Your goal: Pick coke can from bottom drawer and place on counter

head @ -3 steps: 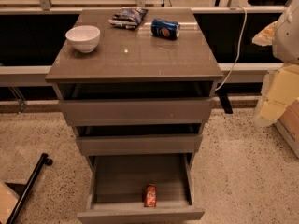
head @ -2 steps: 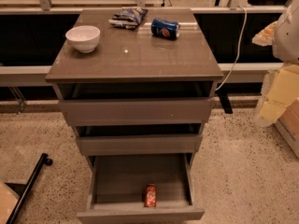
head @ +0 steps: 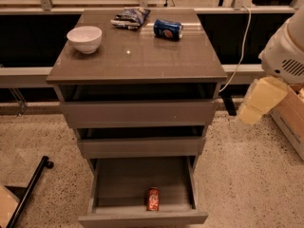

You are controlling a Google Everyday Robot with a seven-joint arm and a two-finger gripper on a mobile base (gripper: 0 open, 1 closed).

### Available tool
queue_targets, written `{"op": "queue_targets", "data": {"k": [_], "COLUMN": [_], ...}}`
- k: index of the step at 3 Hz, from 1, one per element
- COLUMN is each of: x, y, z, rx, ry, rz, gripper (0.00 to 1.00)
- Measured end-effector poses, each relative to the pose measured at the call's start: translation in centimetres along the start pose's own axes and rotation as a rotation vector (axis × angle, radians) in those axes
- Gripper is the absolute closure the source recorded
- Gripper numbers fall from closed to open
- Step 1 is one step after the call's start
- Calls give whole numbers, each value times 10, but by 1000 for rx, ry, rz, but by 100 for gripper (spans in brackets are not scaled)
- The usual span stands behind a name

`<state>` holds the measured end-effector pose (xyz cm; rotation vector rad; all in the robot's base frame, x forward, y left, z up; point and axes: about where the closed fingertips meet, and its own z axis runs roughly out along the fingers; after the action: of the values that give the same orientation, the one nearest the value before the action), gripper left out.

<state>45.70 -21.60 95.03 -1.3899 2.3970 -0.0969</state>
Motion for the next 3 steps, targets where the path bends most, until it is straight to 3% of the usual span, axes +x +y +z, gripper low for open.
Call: {"op": "queue_targets", "data": {"k": [1,2,3], "x": [-1,-6,-23], "y": [0,1,11], "z": [-2,9,65], "rx": [5,-13,-96], "ry": [-3,10,1], "rz": [79,100,248], "gripper": [0,0,0]}}
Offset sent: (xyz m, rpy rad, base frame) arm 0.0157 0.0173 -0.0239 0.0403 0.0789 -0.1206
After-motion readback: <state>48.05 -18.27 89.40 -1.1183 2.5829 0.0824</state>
